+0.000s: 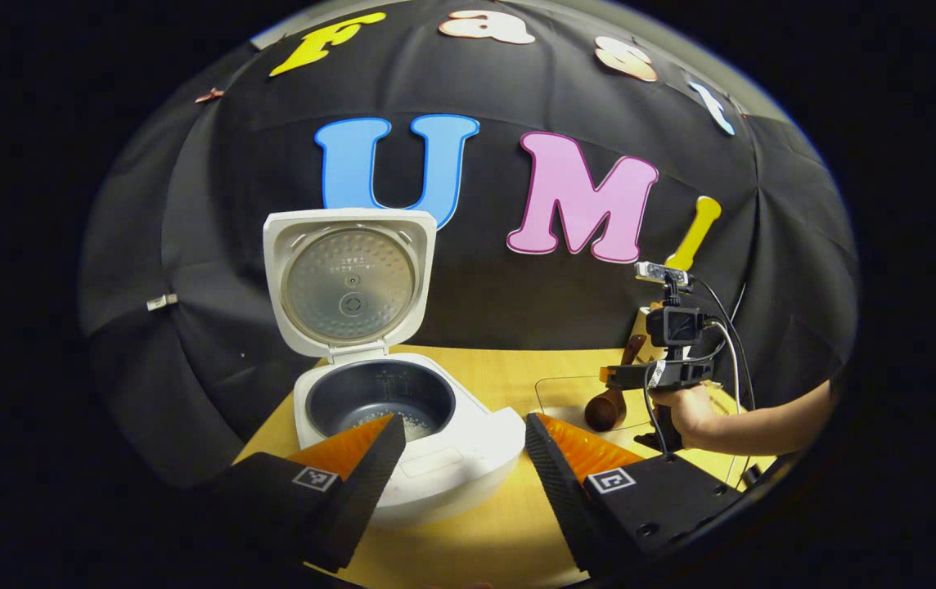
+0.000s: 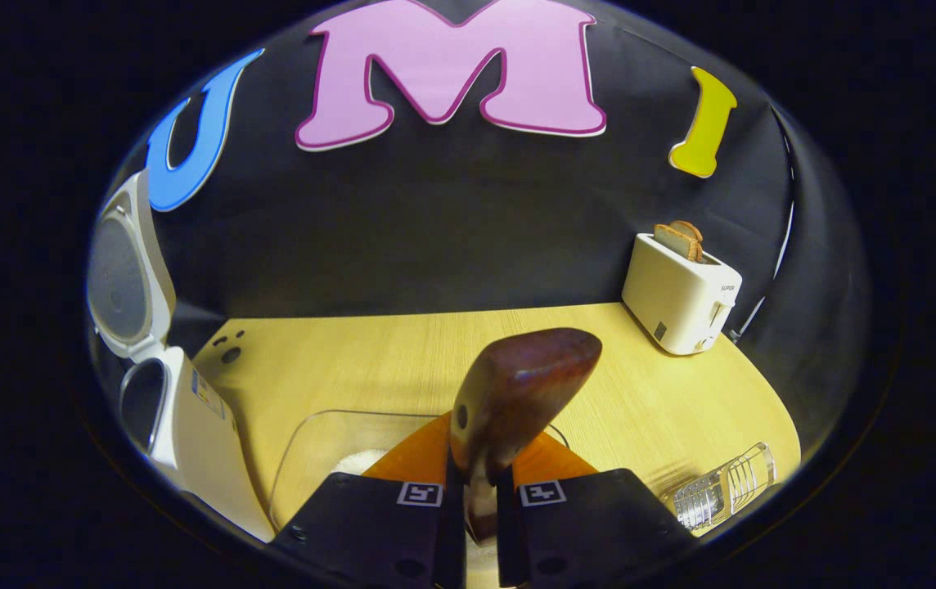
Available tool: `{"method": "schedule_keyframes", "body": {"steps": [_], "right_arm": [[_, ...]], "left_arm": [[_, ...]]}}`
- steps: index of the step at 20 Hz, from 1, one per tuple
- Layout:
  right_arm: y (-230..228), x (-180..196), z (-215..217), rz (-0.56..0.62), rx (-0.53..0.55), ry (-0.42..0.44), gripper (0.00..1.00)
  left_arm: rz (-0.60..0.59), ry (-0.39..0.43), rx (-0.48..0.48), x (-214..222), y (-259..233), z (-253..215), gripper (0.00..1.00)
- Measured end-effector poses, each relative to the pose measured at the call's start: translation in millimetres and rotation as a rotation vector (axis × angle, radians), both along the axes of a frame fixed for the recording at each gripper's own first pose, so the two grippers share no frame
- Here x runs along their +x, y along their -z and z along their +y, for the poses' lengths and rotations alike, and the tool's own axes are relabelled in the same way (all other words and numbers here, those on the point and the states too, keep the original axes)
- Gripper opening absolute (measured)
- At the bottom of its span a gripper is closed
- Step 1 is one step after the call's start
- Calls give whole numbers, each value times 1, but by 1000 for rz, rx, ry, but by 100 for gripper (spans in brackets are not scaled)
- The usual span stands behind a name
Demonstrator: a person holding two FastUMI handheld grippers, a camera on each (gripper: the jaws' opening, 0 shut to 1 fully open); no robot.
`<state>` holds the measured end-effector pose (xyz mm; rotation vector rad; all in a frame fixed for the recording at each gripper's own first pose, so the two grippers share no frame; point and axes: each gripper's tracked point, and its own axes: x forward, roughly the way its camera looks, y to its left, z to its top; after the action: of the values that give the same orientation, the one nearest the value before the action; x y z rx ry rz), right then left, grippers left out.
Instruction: Close the left gripper, press the button to open the rice cooker; take a wooden spoon from the chopstick holder with the right hand, scoop a spoonful of rice and pour it into the rice cooker, then put the wooden spoon back into the chopstick holder.
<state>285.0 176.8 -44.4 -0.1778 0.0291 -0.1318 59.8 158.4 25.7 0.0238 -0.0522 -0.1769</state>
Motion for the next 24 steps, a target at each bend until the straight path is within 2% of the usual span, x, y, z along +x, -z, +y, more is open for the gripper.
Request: {"method": "schedule_keyframes", "body": {"steps": [3,5,7,13,16,19,24], "right_arm": [[6,4,7,6,20,1,19],[17,1,23,41,67,-33,19],[19,-2,32,45,62,-43,19],[35,-10,72,106,179,-108,19],[36,-14,74,125,221,-109,19],[37,-20,71,140,309,-102,20],[29,-33,72,131,335,-113,19]], "left_arm": [[22,6,-46,2,4,3,95],[29,-7,-66,4,6,7,95],[26,-20,-67,6,3,8,95],[17,-35,-68,4,2,18,95],[8,-38,-69,3,1,18,95],[1,-38,-70,1,0,18,95],[-6,-41,-70,-2,-2,20,95]]}}
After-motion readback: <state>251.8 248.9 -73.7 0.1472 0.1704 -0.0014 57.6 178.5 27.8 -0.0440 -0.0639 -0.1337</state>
